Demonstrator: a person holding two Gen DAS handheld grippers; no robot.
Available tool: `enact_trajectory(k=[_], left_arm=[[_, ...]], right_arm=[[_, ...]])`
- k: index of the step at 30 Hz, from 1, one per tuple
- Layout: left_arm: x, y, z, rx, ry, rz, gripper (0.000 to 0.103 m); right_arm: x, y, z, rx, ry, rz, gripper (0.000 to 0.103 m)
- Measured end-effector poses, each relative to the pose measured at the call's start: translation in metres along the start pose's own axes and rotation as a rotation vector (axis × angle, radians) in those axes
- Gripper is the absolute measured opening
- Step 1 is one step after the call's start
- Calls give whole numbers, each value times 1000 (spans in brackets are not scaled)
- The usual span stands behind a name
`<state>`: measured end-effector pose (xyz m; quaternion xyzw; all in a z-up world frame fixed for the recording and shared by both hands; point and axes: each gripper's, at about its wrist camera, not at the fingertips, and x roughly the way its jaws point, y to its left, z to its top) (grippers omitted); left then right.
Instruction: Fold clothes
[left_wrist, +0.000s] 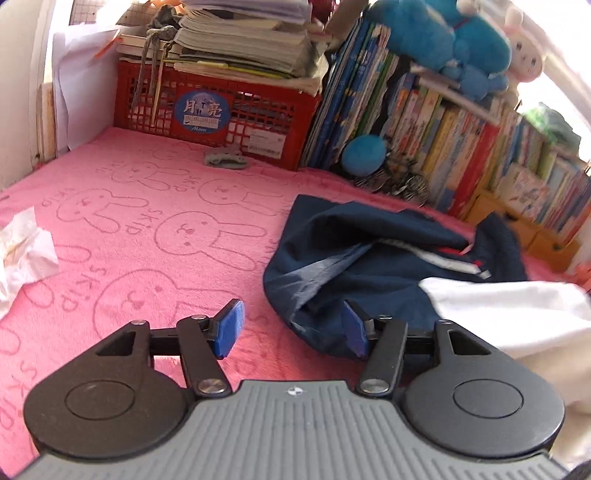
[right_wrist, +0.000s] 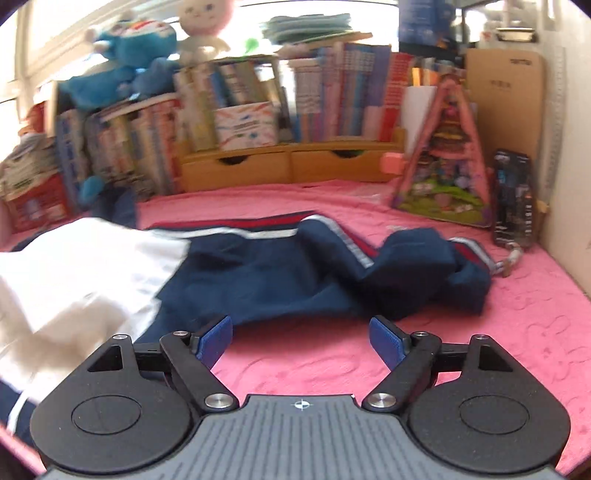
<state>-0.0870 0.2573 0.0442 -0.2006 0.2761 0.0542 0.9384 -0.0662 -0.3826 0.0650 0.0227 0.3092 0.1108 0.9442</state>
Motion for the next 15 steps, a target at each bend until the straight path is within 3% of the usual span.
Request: enact_trajectory(k=[2, 4, 6, 11, 14, 15], left_arm=[[-32, 7, -9, -72, -3, -124, 67], [-53, 7, -25, -117, 49, -252, 70], [-66, -3, -45, -116, 111, -329, 74], [-46, -38, -82, -92, 234, -407, 80], [-26, -50, -88, -96, 214, -409, 82], [-22, -55, -87, -97, 214, -408, 80]], right_arm=[[-11, 18, -15, 0, 24, 113, 84], [-18, 34, -26, 3, 45, 188, 84], [-21, 47, -33, 9, 62, 235, 84], [0, 56, -32, 51, 71, 218, 84], [13, 61, -31, 77, 77, 208, 83], [17, 63, -30, 86, 77, 202, 78]])
